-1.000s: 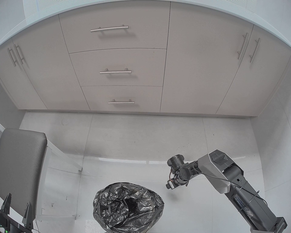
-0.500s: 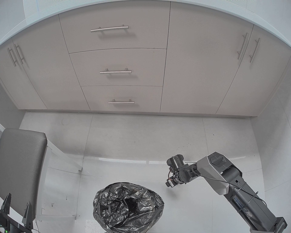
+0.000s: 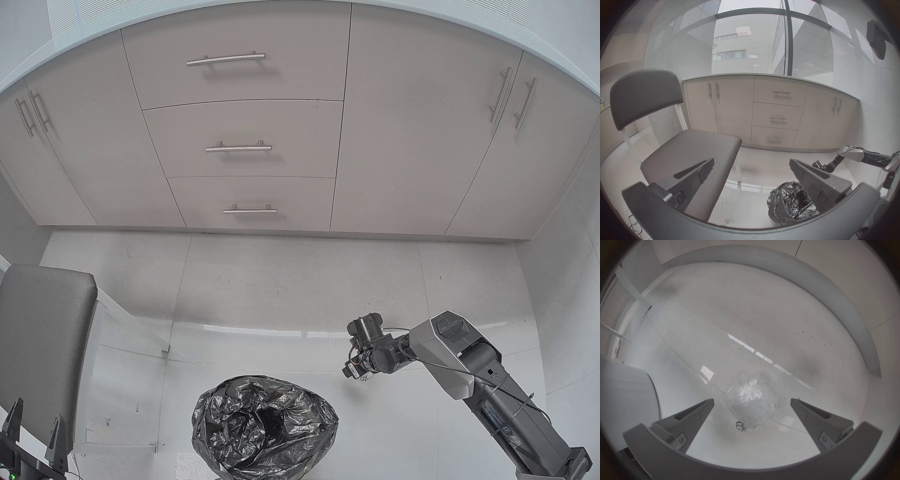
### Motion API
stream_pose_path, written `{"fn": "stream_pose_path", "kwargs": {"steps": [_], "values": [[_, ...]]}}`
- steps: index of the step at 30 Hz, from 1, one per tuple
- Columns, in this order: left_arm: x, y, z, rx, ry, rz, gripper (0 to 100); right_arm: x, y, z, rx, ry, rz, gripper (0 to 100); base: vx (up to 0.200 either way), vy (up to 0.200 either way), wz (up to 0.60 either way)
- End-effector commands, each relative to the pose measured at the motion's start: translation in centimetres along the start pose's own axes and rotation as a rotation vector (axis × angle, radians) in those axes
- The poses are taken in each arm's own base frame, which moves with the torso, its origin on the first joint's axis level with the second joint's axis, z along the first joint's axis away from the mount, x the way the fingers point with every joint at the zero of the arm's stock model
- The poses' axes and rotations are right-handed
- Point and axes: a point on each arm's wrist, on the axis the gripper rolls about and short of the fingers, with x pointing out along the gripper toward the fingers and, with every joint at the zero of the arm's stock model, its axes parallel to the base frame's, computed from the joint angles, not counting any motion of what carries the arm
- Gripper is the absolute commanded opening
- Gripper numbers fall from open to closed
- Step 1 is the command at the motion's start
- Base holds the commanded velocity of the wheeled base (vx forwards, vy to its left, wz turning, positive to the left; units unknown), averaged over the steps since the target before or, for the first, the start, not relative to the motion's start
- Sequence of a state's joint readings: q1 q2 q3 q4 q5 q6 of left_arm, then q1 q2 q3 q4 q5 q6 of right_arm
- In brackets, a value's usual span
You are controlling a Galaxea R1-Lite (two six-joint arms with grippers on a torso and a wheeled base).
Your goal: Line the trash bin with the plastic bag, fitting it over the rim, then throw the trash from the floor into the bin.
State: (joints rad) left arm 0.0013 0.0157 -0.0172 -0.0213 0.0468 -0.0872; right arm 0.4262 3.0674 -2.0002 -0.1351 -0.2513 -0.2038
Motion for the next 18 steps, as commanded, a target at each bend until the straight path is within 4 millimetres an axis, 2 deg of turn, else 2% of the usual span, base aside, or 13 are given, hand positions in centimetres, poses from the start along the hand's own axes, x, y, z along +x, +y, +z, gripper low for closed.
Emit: {"fn": "stream_pose_path", "kwargs": {"steps": [1, 13, 18], "values": [[-0.09, 0.02, -0.17, -0.001, -0.011, 0.0, 100, -0.1, 0.04, 0.16, -0.004, -0.007, -0.001, 100, 0.0, 0.0, 0.0], [-0.09, 0.02, -0.14, -0.001, -0.009, 0.0, 100, -0.06, -0.12, 0.16, -0.003, -0.009, -0.004, 100, 0.0, 0.0, 0.0], [-0.12, 0.01, -0.1, -0.001, -0.012, -0.003, 100, 0.02, 0.16, 0.08, -0.008, -0.012, -0.002, 100, 0.2, 0.0, 0.0]]}}
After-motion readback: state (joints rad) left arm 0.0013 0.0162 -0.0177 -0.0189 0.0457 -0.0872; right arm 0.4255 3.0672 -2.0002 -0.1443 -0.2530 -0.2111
